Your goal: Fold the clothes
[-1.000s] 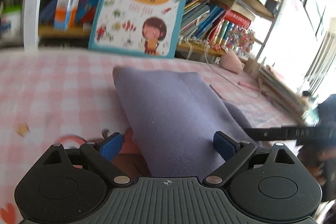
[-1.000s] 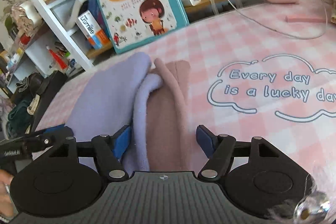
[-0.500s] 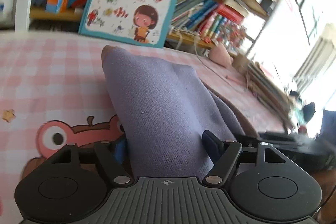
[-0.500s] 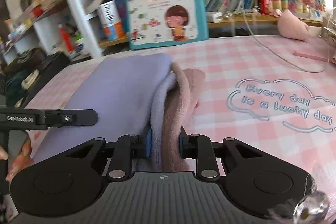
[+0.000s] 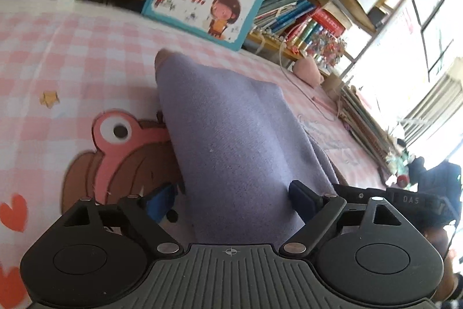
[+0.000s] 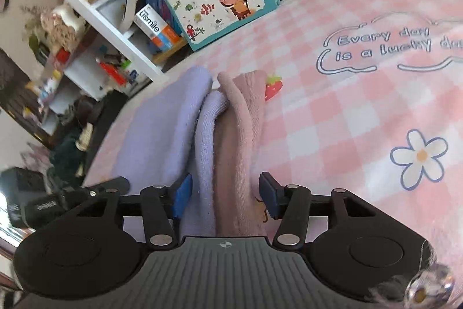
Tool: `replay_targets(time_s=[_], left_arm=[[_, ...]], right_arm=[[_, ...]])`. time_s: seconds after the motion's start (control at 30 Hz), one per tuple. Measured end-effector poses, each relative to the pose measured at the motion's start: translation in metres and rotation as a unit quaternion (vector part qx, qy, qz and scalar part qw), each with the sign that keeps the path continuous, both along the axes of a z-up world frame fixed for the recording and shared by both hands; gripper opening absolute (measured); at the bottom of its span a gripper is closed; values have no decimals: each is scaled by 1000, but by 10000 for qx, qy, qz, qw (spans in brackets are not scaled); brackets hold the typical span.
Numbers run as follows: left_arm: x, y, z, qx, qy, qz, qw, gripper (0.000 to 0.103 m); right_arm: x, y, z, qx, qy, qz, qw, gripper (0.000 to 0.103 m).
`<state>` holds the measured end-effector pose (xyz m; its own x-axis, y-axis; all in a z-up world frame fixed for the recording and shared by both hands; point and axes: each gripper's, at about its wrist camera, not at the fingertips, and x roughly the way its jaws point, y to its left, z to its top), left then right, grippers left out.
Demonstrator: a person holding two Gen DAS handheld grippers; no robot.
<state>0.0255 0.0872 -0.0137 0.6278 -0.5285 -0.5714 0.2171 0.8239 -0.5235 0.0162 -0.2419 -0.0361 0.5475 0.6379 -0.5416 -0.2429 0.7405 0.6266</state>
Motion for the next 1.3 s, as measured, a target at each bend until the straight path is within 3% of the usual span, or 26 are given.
replay_targets(time_s=[0.17,0.2,0.23,0.27,0.37,0.47,0.57,0.7,0.8,0.93,1.17,1.23,1.3], left_arm=[[7,-13,0,171,-157,17,9997,88],[8,-16,1,238,-171,26,9996,87],[7,-20,3,358,-207,38,9991,87],[5,-24,5,519,-292,32,9982,84],[-1,-35,13,986,-577,-19,9934,82],[-5,-36,15,1164,-659,-62,9910,84],[0,-20,9,745,-334,57,9966,85],[-7,-1,10,465,-175,191,9986,89],[-12,8,8,194,-38,218,9996,89],[-13,20,-3,-381,155,385,9984,89],[-9,8,-2,-182,-65,396,9990,85],[-7,6,-3,-211,-58,327,9992,76],[-5,4,-4,-287,-33,277,9992,72]], right_arm=[[12,5,-4,293,81,111,9995,49],[14,7,-3,269,67,122,9995,45],[15,10,-2,115,3,131,9998,41],[13,15,1,-154,-117,142,9997,31],[2,32,12,-865,-691,232,9936,25],[-7,43,18,-1284,-1084,352,9852,24],[-3,38,13,-1112,-850,288,9897,29],[4,22,6,-649,-403,44,9971,51],[10,8,2,-31,-84,-66,9999,63],[14,2,2,256,104,-100,9996,63],[14,7,-4,610,246,-4,9978,61],[14,11,-2,482,167,5,9987,52],[11,16,-1,171,2,14,9999,34]])
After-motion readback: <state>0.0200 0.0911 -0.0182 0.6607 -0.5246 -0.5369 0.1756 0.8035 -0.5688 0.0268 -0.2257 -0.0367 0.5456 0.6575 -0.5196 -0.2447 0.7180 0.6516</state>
